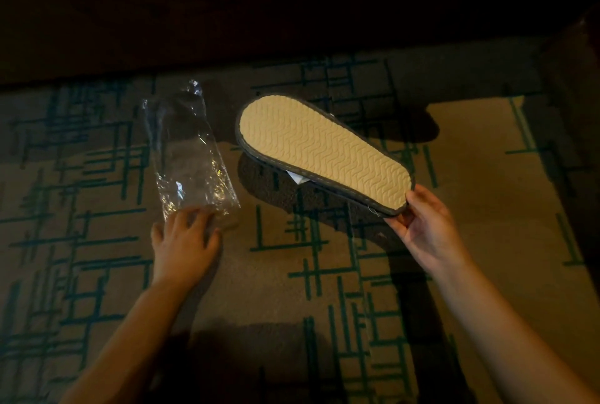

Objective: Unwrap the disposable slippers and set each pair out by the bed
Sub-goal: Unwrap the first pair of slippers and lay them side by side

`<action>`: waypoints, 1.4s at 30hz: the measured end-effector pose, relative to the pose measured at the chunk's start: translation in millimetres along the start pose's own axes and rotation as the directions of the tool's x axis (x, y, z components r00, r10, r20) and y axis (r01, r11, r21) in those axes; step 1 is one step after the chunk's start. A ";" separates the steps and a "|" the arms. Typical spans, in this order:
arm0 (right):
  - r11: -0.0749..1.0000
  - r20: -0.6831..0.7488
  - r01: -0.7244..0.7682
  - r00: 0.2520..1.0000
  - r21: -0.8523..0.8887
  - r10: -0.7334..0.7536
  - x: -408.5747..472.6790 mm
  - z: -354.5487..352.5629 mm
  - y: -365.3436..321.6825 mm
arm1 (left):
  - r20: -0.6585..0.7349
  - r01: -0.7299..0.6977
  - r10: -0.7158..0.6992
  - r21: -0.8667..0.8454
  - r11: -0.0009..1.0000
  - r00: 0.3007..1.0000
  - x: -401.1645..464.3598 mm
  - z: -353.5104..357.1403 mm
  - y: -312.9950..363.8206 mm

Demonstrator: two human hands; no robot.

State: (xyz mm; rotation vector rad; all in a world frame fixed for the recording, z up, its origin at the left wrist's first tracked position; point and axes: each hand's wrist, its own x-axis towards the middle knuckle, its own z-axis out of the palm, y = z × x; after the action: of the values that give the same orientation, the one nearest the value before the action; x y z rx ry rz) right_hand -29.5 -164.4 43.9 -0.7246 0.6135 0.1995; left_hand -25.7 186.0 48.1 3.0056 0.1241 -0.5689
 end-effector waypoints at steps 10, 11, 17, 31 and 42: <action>0.996 0.025 -0.034 0.999 -0.081 0.036 -4.3 -5.8 -5.6 | -0.415 -0.544 0.518 0.065 0.837 0.748 18.9 -34.2 51.2; 0.994 0.030 -0.045 0.998 -0.096 0.048 -6.4 -4.6 -9.7 | -0.386 -0.592 0.580 0.101 0.800 0.718 22.4 -33.4 55.5; 0.990 0.026 -0.052 0.998 -0.129 0.055 -1.3 -17.1 -41.0 | -0.364 -0.780 0.755 0.109 0.616 0.545 22.7 -31.9 62.6; 0.938 -0.001 -0.188 0.981 -0.290 0.196 -26.9 9.6 -10.7 | -0.269 -0.567 0.503 -0.297 0.768 0.821 -33.7 -12.5 138.6; 0.854 -0.041 -0.063 0.998 -0.517 0.049 -51.6 31.1 21.0 | 0.108 -0.144 0.398 -0.821 0.552 0.911 -43.8 -6.4 161.5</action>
State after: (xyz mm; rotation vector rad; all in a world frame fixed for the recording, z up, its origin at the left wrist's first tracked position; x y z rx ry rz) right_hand -64.9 -126.2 80.6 -1.2362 0.6112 0.4212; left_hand -48.8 23.3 80.3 1.9644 -0.0979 -0.6667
